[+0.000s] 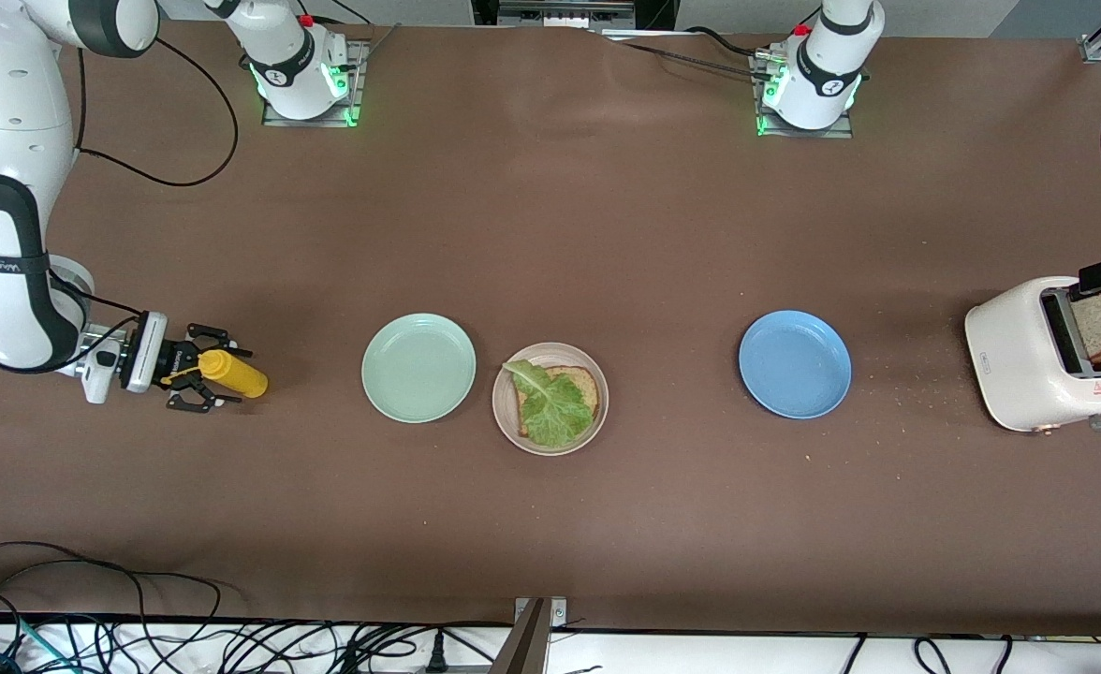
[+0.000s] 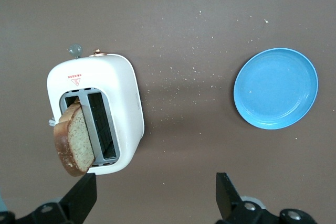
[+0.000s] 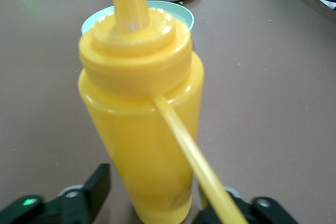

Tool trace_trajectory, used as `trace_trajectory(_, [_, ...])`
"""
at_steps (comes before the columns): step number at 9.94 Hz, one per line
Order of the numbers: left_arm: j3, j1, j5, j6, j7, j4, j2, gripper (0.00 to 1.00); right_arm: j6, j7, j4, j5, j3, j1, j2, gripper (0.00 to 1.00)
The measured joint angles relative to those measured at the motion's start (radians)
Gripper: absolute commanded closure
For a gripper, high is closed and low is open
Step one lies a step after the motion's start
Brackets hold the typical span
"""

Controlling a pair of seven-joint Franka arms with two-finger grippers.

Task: Make sandwich on beige plate with both arms
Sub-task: 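Lift the mustard bottle and carry it over the beige plate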

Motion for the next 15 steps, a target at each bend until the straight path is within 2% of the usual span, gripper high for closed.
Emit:
trace_trajectory(1, [0.000, 0.000, 0.000, 0.000, 0.000, 0.000, 0.000, 0.00, 0.001, 0.000, 0.010, 0.000, 0.012, 0.000, 0.004, 0.81])
trace_trajectory(4, [0.000, 0.000, 0.000, 0.000, 0.000, 0.000, 0.000, 0.00, 0.057, 0.020, 0.064, -0.013, 0.032, 0.047, 0.010, 0.81])
trace_trajectory(7, [0.000, 0.000, 0.000, 0.000, 0.000, 0.001, 0.001, 0.00, 0.180, 0.201, 0.140, -0.120, 0.032, 0.159, 0.008, 0.81])
trace_trajectory(12, [-0.001, 0.000, 0.000, 0.000, 0.000, 0.002, 0.002, 0.00, 0.266, 0.624, 0.225, -0.387, 0.031, 0.327, -0.013, 0.81])
trace_trajectory(15, [0.000, 0.000, 0.000, 0.000, 0.000, 0.002, 0.005, 0.00, 0.267, 0.918, 0.295, -0.652, 0.032, 0.444, -0.020, 0.80])
